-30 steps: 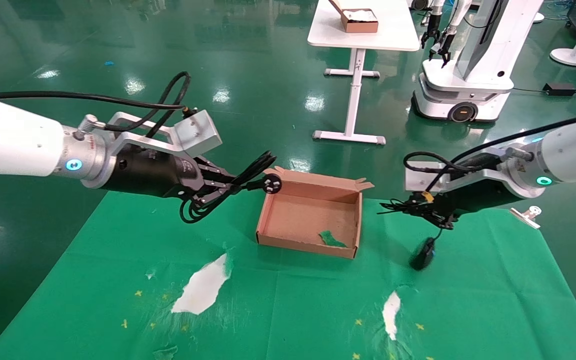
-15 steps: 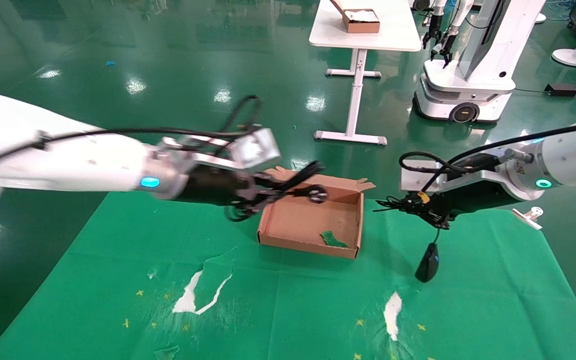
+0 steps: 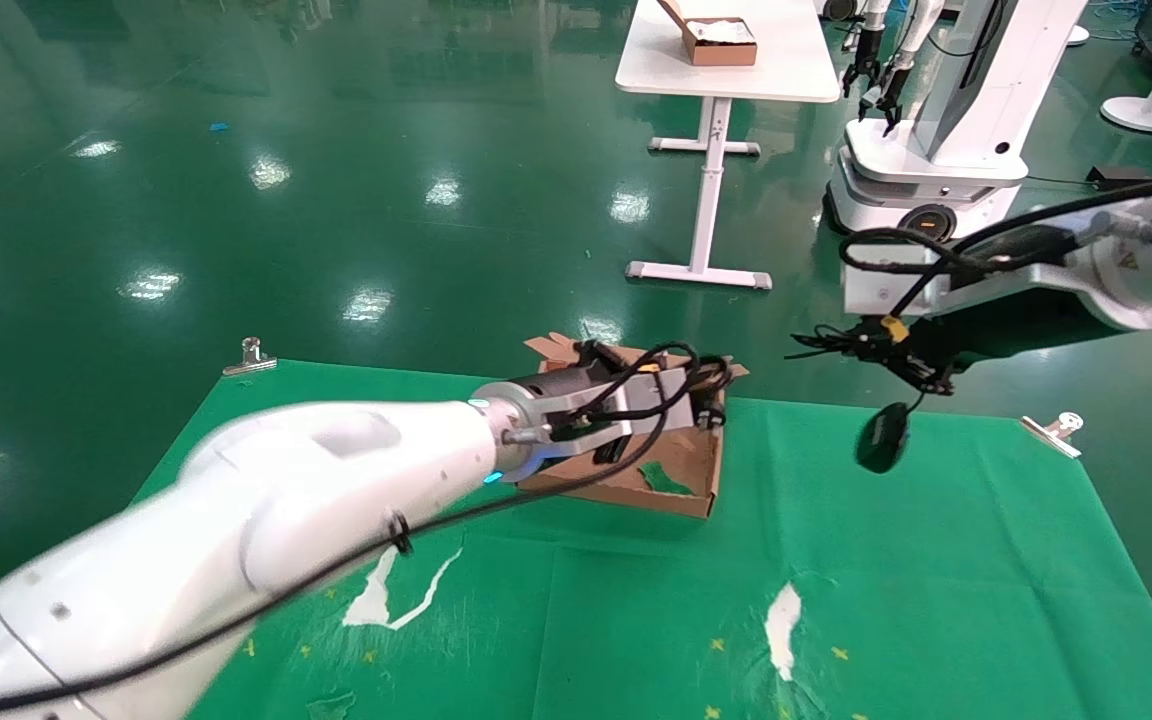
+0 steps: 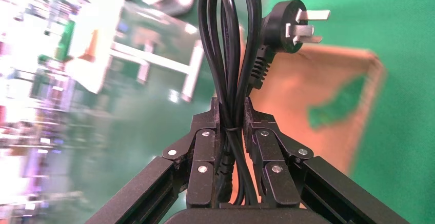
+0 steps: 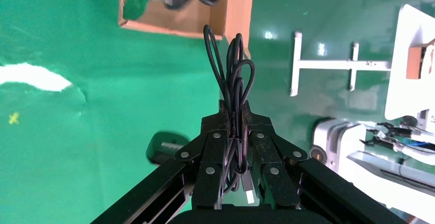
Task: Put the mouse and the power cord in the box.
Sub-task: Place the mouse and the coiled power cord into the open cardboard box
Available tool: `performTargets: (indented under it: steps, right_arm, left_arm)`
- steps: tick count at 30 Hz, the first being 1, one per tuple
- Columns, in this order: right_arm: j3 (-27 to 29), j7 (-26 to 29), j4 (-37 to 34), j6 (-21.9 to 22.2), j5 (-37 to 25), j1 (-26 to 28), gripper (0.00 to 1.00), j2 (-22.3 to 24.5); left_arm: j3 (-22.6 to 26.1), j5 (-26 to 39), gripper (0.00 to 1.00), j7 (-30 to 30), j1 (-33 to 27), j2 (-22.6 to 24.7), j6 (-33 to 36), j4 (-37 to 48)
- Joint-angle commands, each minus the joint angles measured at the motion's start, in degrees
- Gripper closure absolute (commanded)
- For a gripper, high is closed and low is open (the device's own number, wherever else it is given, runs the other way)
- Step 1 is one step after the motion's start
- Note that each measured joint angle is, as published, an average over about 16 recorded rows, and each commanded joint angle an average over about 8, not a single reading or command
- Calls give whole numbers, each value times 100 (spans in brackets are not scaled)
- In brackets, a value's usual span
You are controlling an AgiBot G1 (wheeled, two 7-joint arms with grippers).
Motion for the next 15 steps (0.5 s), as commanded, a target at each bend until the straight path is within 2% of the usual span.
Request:
performTargets:
  steps: [1, 3, 4, 9, 15]
  right_arm:
    - [-14, 146, 185, -84, -60, 24, 100, 62]
    - [-22, 268, 327, -140, -81, -3, 100, 101]
    - [-22, 322, 389, -159, -83, -20, 100, 116]
    - [-14, 420, 538, -117, -78, -92, 100, 107]
    - [-5, 271, 376, 73, -50, -114, 100, -43]
  left_arm:
    - [366, 193, 28, -234, 46, 12, -523, 26]
    - [615, 236, 3, -483, 0, 12, -697, 67]
    - [734, 251, 0, -604, -37, 11, -750, 82]
    - [1217, 326, 0, -1123, -199, 7, -919, 118]
    - [1629, 436, 0, -1618, -339, 3, -1046, 128]
